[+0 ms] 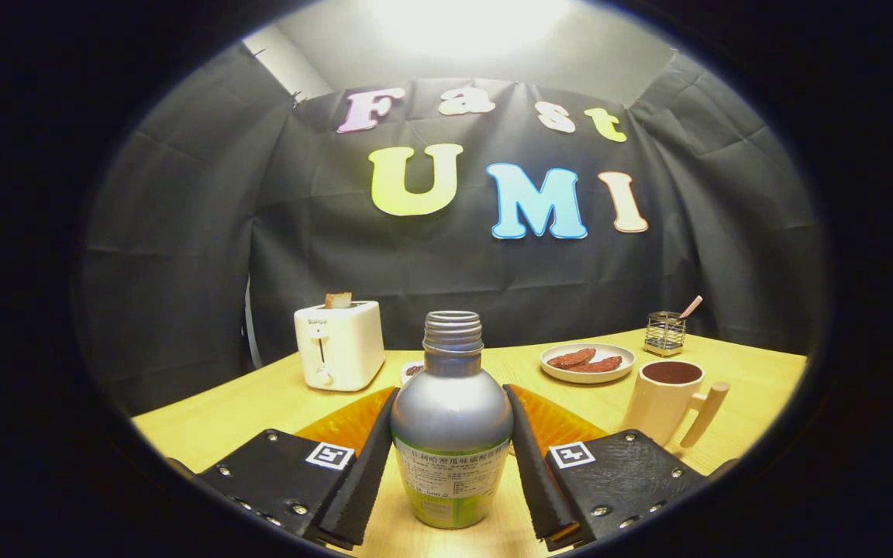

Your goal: Take the bottle from table, then pour the juice into the cup, finally place the bottle on the coaster

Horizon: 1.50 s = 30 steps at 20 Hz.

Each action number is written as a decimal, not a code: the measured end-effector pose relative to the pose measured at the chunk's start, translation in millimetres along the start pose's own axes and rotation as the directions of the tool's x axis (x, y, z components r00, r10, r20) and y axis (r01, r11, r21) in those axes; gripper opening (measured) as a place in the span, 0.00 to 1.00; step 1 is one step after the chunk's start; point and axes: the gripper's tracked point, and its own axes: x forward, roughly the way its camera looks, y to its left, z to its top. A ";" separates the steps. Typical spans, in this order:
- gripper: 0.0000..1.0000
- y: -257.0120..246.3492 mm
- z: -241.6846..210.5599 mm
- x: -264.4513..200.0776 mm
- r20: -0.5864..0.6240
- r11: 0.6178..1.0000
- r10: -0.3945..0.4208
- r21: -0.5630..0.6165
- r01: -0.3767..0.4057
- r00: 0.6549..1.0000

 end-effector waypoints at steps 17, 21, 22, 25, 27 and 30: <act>0.76 -89.5 42.9 50.9 0.093 0.595 -0.094 0.804 -0.019 0.991; 0.76 -109.5 41.8 56.8 0.093 0.452 -0.133 0.892 -0.023 0.987; 0.76 -114.2 42.0 57.3 0.097 0.415 -0.143 0.909 -0.030 0.985; 0.76 -121.7 43.8 62.2 0.102 0.334 -0.165 0.942 -0.041 0.981; 0.76 -123.3 44.5 63.0 0.098 0.297 -0.170 0.954 -0.044 0.981; 0.76 -124.3 48.1 67.3 0.108 0.216 -0.176 0.974 -0.069 0.978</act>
